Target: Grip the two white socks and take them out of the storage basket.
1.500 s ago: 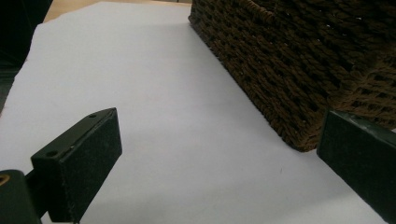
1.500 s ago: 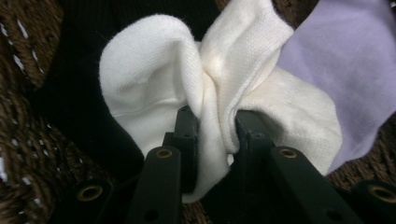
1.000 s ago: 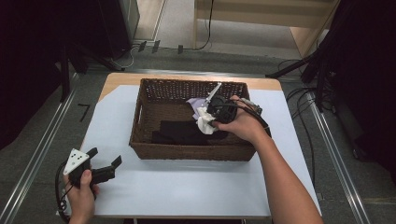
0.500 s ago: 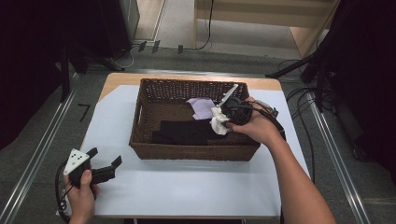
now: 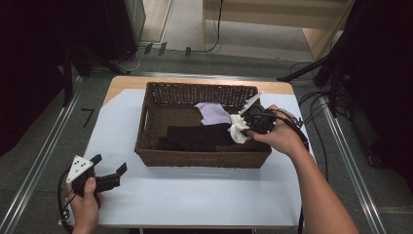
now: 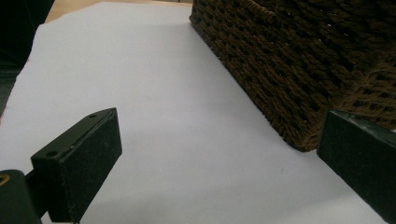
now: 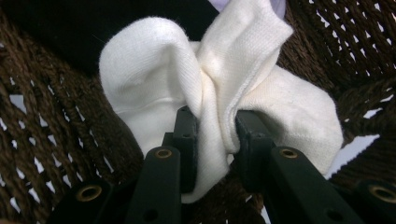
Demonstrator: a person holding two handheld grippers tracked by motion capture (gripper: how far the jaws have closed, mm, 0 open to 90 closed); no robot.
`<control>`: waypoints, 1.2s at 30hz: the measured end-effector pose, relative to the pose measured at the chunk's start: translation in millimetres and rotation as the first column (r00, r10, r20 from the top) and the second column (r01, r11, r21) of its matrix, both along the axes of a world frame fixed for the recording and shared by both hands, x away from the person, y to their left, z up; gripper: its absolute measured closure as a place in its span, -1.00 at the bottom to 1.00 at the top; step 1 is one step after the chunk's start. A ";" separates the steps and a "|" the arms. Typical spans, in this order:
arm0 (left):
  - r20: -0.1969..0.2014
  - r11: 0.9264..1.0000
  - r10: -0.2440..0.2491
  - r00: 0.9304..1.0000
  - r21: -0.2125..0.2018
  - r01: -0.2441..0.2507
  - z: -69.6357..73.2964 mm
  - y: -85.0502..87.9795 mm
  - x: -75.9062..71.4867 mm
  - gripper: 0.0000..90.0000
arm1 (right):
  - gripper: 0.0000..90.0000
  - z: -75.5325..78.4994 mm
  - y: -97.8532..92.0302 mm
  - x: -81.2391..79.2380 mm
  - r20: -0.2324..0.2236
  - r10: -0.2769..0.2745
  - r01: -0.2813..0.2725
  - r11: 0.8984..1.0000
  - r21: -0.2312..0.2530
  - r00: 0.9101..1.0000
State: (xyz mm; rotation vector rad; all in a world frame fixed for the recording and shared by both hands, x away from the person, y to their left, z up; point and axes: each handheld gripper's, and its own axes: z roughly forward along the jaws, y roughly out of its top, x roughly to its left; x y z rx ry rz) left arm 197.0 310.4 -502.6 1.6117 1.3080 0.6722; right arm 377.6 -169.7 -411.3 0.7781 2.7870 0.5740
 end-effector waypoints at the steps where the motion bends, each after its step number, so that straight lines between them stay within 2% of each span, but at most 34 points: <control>1: 0.000 1.000 0.000 1.000 0.000 0.000 0.0 0.0 0.0 -0.98 | 0.60 0.7 -1.0 -0.2 -0.001 0.006 -0.006 1.000 0.002 1.000; 9: 0.000 1.000 0.000 1.000 -0.001 0.000 -0.1 -0.2 0.2 -0.98 | 0.60 6.9 -0.8 -1.0 -0.001 0.027 -0.027 1.000 -0.003 1.000; 14: 0.000 1.000 -0.001 1.000 -0.001 0.001 -0.1 -0.2 0.1 -0.98 | 0.60 20.6 2.3 -0.7 -0.002 0.039 -0.039 0.999 -0.031 0.999; 21: 0.001 1.000 -0.001 1.000 -0.002 0.001 -0.1 -0.2 0.1 -0.98 | 0.60 40.7 -0.1 -0.5 0.020 0.044 -0.043 0.998 -0.038 0.999; 24: 0.000 1.000 -0.001 1.000 -0.002 0.001 0.0 -0.1 0.1 -0.98 | 0.60 49.1 -4.1 -0.6 0.031 0.037 -0.036 0.999 -0.022 0.999; 36: 0.000 1.000 0.002 1.000 -0.002 -0.002 -0.2 -0.1 0.3 -0.98 | 0.60 73.9 -29.0 -2.2 0.067 -0.007 0.008 1.000 -0.012 0.998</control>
